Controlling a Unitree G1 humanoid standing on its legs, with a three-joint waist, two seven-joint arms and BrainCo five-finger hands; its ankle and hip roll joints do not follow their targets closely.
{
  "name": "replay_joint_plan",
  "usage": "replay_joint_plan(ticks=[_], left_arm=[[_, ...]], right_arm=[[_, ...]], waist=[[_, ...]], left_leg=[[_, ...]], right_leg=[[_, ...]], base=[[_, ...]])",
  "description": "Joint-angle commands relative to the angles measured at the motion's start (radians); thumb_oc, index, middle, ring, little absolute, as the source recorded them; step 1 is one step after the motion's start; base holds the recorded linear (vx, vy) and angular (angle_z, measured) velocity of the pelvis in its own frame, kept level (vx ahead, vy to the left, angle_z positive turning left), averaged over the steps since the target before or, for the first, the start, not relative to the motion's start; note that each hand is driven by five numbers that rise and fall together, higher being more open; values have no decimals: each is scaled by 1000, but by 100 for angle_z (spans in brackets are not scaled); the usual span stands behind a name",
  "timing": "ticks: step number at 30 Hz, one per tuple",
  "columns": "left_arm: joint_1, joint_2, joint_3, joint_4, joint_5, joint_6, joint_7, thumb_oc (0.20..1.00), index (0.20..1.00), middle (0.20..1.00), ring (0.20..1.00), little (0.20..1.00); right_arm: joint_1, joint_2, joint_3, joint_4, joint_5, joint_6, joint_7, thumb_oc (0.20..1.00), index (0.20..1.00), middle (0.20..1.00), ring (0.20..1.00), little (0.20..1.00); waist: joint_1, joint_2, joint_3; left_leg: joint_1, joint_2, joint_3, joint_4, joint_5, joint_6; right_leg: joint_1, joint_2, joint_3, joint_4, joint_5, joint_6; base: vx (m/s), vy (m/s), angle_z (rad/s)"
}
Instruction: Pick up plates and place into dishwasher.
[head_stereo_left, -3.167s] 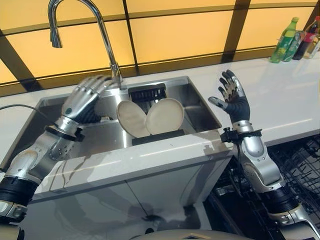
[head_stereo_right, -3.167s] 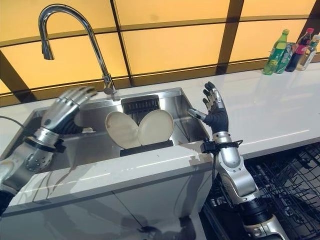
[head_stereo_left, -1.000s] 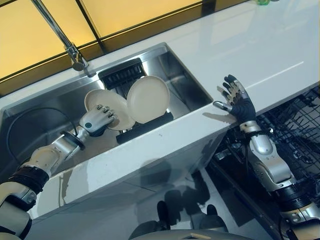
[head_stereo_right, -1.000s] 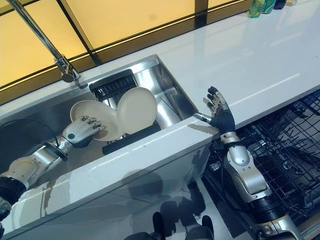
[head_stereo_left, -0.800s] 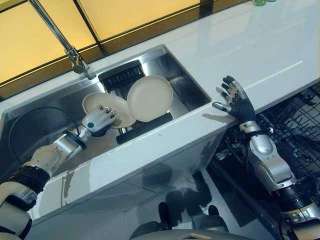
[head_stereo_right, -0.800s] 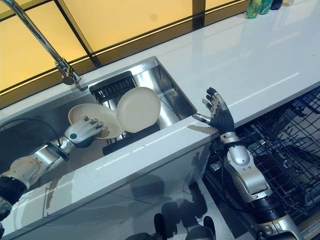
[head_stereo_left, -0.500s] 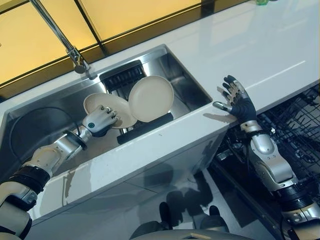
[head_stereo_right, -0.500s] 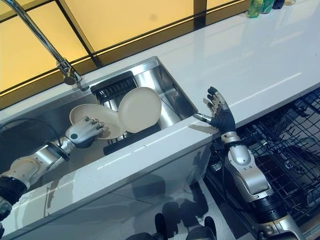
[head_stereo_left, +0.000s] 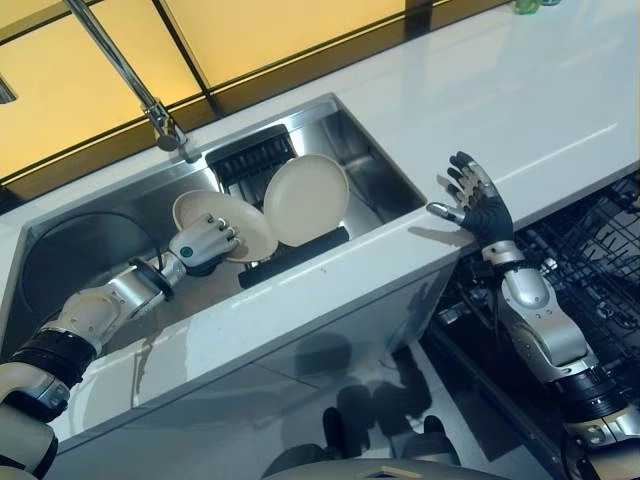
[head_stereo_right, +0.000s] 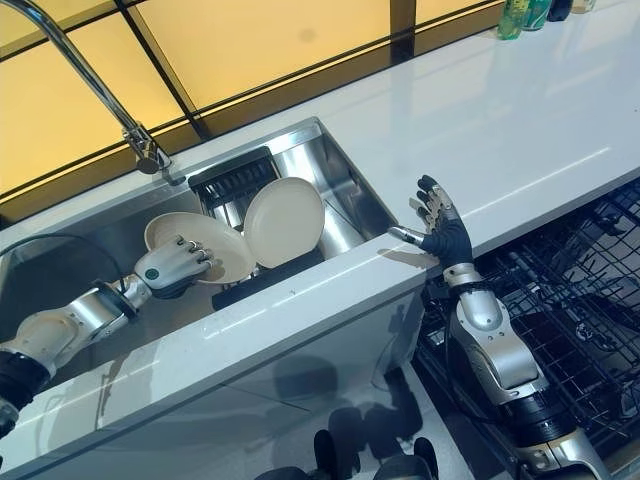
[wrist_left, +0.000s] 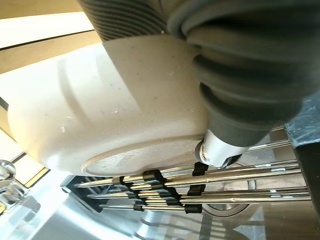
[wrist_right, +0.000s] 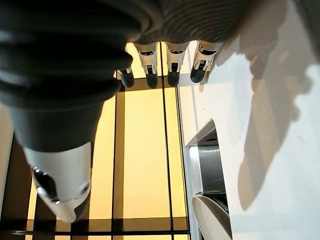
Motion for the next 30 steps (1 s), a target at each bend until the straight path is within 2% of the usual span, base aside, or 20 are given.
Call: replay_joint_plan(ticks=[1, 12, 18, 25, 30], left_arm=[[-39, 91, 52, 17, -3, -8, -28, 200, 200, 200, 200, 200], [-131, 145, -12, 3, 41, -80, -125, 200, 200, 200, 200, 200], [-210, 165, -63, -21, 30, -94, -194, 200, 200, 200, 200, 200], [-278, 182, -99, -29, 11, -68, -246, 200, 200, 200, 200, 200], [-314, 206, -115, -29, -22, -35, -223, 200, 200, 200, 200, 200]], right_arm=[[25, -38, -30, -62, 17, -21, -4, 1000, 1000, 1000, 1000, 1000], [-6, -55, -12, -63, 40, -18, -46, 1000, 1000, 1000, 1000, 1000], [-12, -52, 0, -67, 46, -19, -75, 1000, 1000, 1000, 1000, 1000], [-14, -46, 7, -69, 55, -20, -82, 1000, 1000, 1000, 1000, 1000], [-7, -47, 7, -73, 50, -28, -76, 1000, 1000, 1000, 1000, 1000]], waist=[[33, -16, -71], [38, -5, -66], [37, 8, -69], [32, 24, -76], [28, 32, -83]], left_leg=[[48, 18, 30, 17, -119, -29], [46, 16, 19, 17, -118, -32], [47, 11, 14, 15, -118, -31], [54, 7, 13, 14, -121, -33], [58, 10, 19, 13, -122, -36]], right_leg=[[-166, -100, 68, 122, 39, 65], [-161, -103, 56, 116, 43, 67], [-157, -107, 51, 114, 45, 70], [-151, -109, 52, 111, 42, 71], [-146, -105, 52, 102, 41, 70]], base=[[0, 0, 0], [-14, -11, 0], [-27, -42, 2], [-17, -40, 2], [-6, -9, 0]])
